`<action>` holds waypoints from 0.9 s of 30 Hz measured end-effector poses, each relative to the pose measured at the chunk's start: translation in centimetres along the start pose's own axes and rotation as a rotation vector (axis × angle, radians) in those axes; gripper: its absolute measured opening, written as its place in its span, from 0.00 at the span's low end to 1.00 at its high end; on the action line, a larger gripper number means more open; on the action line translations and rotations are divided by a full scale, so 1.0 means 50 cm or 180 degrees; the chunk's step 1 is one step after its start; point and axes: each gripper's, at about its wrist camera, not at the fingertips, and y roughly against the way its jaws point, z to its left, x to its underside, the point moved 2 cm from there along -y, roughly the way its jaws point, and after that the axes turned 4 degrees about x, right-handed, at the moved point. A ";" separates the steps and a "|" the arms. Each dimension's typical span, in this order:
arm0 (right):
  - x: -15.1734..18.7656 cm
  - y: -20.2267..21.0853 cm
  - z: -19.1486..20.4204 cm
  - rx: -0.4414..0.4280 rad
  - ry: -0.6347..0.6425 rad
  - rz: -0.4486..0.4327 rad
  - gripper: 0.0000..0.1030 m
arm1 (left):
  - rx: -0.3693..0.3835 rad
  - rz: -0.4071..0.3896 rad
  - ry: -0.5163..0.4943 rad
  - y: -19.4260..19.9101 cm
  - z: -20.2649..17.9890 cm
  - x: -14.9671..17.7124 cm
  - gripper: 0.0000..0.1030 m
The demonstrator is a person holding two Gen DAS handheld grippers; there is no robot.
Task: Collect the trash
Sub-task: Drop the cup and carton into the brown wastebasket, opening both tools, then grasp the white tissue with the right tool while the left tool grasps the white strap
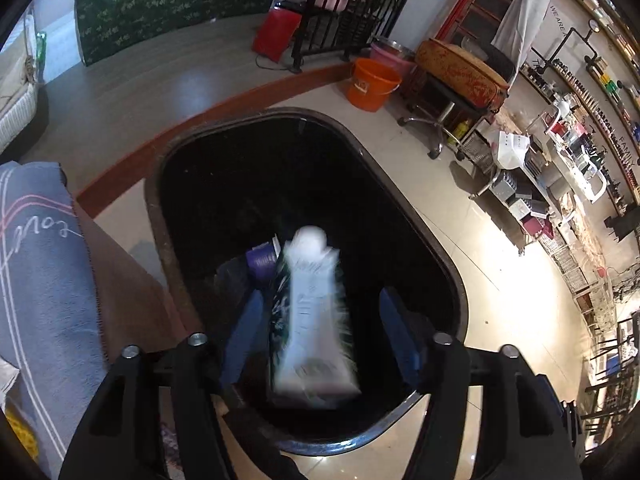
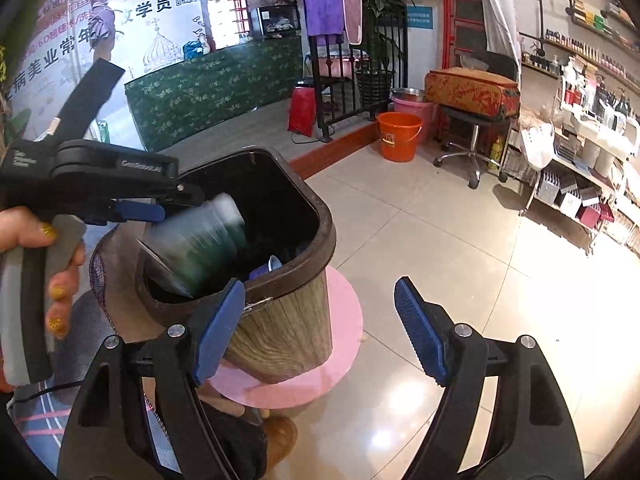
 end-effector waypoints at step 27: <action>0.002 0.065 0.239 -0.0868 0.0414 0.0068 0.81 | -0.0696 -0.1037 0.0343 0.402 0.160 0.256 0.95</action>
